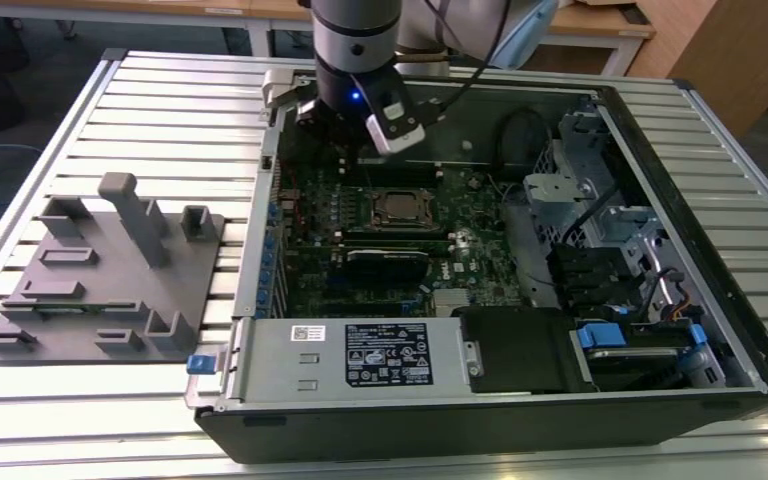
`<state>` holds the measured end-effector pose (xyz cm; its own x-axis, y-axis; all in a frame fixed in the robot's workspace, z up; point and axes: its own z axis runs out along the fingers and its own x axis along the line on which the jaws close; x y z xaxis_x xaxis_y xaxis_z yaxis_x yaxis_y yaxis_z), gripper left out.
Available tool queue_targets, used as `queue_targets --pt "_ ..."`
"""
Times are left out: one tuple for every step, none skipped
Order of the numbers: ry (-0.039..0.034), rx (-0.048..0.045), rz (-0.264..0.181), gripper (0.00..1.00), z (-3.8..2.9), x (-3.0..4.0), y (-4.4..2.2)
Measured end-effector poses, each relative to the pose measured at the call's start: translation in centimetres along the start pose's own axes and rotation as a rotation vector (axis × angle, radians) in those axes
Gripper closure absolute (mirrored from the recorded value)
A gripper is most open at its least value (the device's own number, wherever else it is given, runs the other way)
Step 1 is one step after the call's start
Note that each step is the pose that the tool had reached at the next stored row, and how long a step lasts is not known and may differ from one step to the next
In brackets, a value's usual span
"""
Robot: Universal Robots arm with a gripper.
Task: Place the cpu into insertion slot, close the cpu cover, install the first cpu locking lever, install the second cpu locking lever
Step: 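Install the first cpu locking lever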
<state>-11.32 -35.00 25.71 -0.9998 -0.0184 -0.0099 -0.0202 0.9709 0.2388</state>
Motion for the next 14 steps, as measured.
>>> queue_targets --pt "-0.0003 -0.0117 0.000 0.90 0.01 0.03 -0.01" --pt "-0.0003 -0.0199 0.000 0.90 0.02 0.05 -0.02" --pt "-0.0004 -0.0257 0.000 0.90 0.05 0.06 -0.04" --pt "-0.0006 -0.0292 0.000 0.90 0.09 0.06 -0.06" --pt "-0.0008 -0.0312 0.000 0.90 0.16 0.07 -0.08" --pt "-0.0009 -0.0320 0.000 0.90 0.25 0.07 -0.10" --pt "-0.0007 -0.0322 0.000 0.90 0.34 0.07 -0.13" --pt "-0.0007 -0.0327 0.000 0.90 0.44 0.07 -0.15" --pt "-0.0007 -0.0337 0.000 0.90 0.52 0.07 -0.17" --pt "-0.0005 -0.0357 0.000 0.90 0.55 0.07 -0.18" --pt "-0.0006 -0.0379 0.000 0.90 0.56 0.07 -0.19" --pt "-0.0010 -0.0388 0.001 0.90 0.59 0.07 -0.19" --pt "-0.0017 -0.0391 0.004 0.90 0.61 0.03 -0.19" --pt "-0.0029 -0.0391 0.009 0.90 0.63 -0.01 -0.20"
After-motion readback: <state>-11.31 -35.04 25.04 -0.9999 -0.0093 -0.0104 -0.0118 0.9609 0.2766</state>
